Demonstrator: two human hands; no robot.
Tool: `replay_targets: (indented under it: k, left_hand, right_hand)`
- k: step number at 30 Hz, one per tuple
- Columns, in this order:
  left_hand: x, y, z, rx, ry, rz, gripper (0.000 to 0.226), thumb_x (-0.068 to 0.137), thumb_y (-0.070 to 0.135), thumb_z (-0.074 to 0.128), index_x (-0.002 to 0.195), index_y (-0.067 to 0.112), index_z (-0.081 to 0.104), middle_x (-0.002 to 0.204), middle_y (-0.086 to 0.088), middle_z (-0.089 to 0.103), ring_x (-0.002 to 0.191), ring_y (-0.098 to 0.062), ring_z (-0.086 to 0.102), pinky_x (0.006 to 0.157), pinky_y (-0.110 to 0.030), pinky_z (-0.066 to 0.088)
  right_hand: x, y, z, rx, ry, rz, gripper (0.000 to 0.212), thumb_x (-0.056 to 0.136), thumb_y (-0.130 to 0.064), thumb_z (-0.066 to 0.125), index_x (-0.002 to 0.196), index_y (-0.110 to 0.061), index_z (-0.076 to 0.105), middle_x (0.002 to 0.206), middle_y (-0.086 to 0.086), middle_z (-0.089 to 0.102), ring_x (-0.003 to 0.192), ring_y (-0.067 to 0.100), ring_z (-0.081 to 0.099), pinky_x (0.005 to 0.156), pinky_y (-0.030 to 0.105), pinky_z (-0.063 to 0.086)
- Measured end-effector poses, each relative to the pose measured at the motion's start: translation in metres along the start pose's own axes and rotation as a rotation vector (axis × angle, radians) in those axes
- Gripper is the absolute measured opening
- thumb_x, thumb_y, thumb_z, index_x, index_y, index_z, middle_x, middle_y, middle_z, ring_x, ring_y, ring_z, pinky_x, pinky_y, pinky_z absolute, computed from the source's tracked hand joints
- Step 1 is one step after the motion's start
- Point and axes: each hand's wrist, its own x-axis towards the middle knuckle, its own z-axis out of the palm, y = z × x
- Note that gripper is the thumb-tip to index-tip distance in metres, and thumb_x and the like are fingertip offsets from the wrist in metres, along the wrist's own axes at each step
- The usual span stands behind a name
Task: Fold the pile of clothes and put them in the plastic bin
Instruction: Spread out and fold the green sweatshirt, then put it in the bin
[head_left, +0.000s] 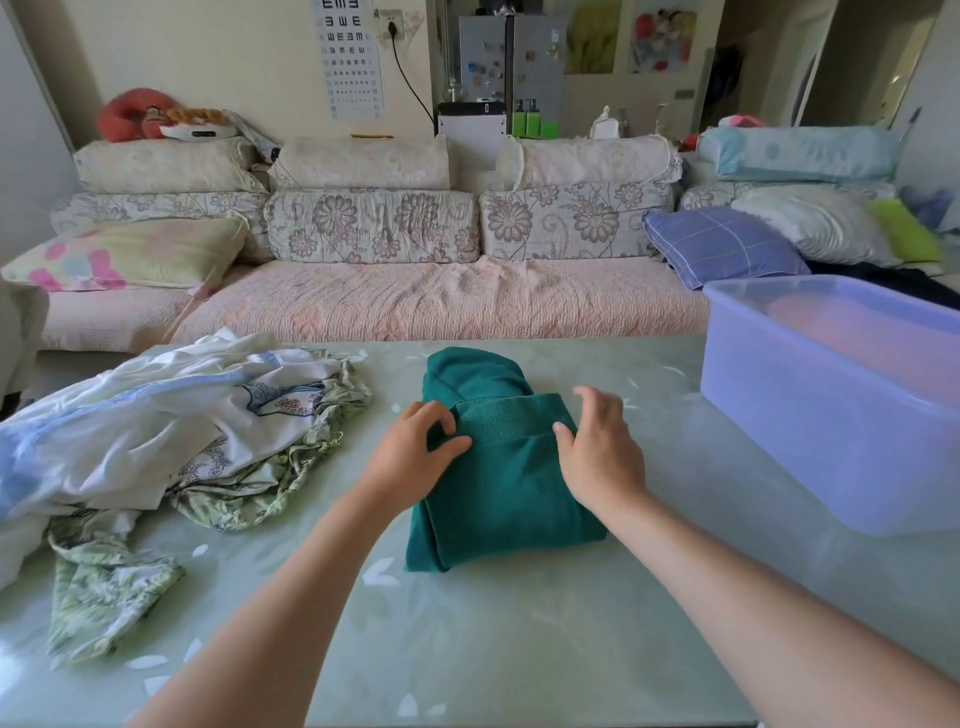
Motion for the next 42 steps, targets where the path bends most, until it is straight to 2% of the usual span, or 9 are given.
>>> replay_targets:
  k: [5, 9, 14, 18, 25, 31, 34, 38, 42]
  left_hand:
    - [0.025, -0.006, 0.01, -0.091, 0.052, -0.002, 0.02, 0.083, 0.022, 0.075, 0.079, 0.022, 0.055, 0.084, 0.008, 0.056, 0.081, -0.015, 0.05, 0.063, -0.012, 0.032]
    - [0.026, -0.013, 0.012, 0.203, 0.141, -0.045, 0.014, 0.082, 0.033, 0.075, 0.092, 0.026, 0.068, 0.107, 0.005, 0.055, 0.103, -0.018, 0.049, 0.083, -0.026, 0.039]
    - [0.014, 0.015, 0.01, 0.393, 0.169, 0.433, 0.029, 0.091, 0.043, 0.05, 0.107, 0.032, 0.071, 0.122, 0.01, 0.06, 0.115, -0.019, 0.053, 0.097, -0.038, 0.041]
    - [-0.006, 0.002, 0.029, 0.427, -0.228, 0.233, 0.065, 0.089, 0.072, 0.02, 0.15, 0.051, 0.018, 0.16, 0.014, 0.019, 0.148, -0.015, 0.016, 0.12, -0.042, 0.015]
    - [-0.007, -0.013, 0.029, 0.134, -0.315, 0.066, 0.059, 0.099, 0.057, 0.033, 0.152, 0.05, 0.007, 0.163, 0.009, 0.01, 0.15, -0.011, 0.009, 0.121, -0.028, 0.007]
    - [-0.004, -0.016, 0.024, 0.25, -0.371, -0.047, 0.063, 0.096, 0.066, 0.027, 0.151, 0.051, 0.001, 0.164, 0.005, 0.01, 0.151, -0.017, 0.006, 0.122, -0.042, 0.005]
    - [-0.001, -0.002, 0.02, 0.453, -0.336, -0.047, 0.068, 0.095, 0.068, 0.027, 0.154, 0.043, 0.003, 0.164, 0.0, -0.007, 0.151, -0.022, -0.01, 0.122, -0.046, 0.001]
    - [-0.012, 0.026, 0.003, 0.661, -0.258, 0.19, 0.07, 0.095, 0.048, 0.047, 0.155, 0.03, 0.017, 0.163, 0.001, -0.006, 0.149, -0.024, -0.001, 0.118, -0.042, 0.014]
    - [-0.034, 0.031, -0.005, 0.617, -0.552, 0.138, 0.124, 0.067, 0.067, 0.071, 0.156, 0.029, -0.005, 0.159, 0.011, -0.012, 0.148, -0.019, -0.008, 0.119, -0.042, 0.014]
  right_hand:
    - [0.012, 0.001, -0.004, -0.018, -0.074, -0.684, 0.055, 0.095, -0.051, 0.044, 0.145, -0.029, 0.049, 0.157, 0.006, 0.036, 0.139, 0.022, 0.039, 0.111, 0.04, 0.034]
    - [0.018, 0.006, 0.004, 0.004, -0.483, -0.48, 0.062, 0.098, -0.061, 0.036, 0.156, -0.042, 0.022, 0.166, -0.005, 0.015, 0.152, 0.011, 0.014, 0.123, 0.033, 0.015]
    - [0.025, 0.007, 0.006, 0.086, -0.597, -0.355, 0.053, 0.104, -0.05, 0.036, 0.155, -0.045, 0.021, 0.166, -0.013, 0.009, 0.152, 0.004, 0.007, 0.122, 0.029, 0.01]
    - [0.026, 0.004, 0.012, 0.053, -0.589, -0.375, 0.054, 0.105, -0.048, 0.032, 0.157, -0.04, 0.018, 0.167, -0.007, 0.006, 0.153, 0.009, 0.003, 0.123, 0.031, 0.006]
    - [0.014, -0.001, 0.0, -0.162, 0.031, -0.813, 0.046, 0.093, -0.045, 0.055, 0.133, -0.021, 0.061, 0.129, 0.008, 0.057, 0.114, 0.029, 0.055, 0.094, 0.041, 0.044]
    - [-0.006, 0.006, -0.016, -0.409, -0.421, -0.81, 0.116, 0.068, -0.083, 0.046, 0.16, -0.024, 0.008, 0.165, 0.01, 0.015, 0.149, 0.029, 0.02, 0.121, 0.044, 0.023]
    - [-0.011, 0.006, -0.018, -0.513, -0.52, -0.79, 0.126, 0.068, -0.065, 0.064, 0.155, -0.03, -0.019, 0.166, 0.007, -0.015, 0.154, 0.028, -0.006, 0.124, 0.045, 0.008]
    - [-0.014, -0.004, -0.02, -0.482, -0.589, -0.684, 0.123, 0.071, -0.042, 0.073, 0.156, -0.032, -0.016, 0.166, 0.004, -0.013, 0.154, 0.027, -0.003, 0.124, 0.044, 0.012]
    - [-0.007, -0.012, -0.03, -0.289, -0.645, -0.562, 0.108, 0.072, -0.031, 0.071, 0.158, -0.039, 0.006, 0.168, 0.0, 0.006, 0.152, 0.021, 0.019, 0.121, 0.031, 0.023]
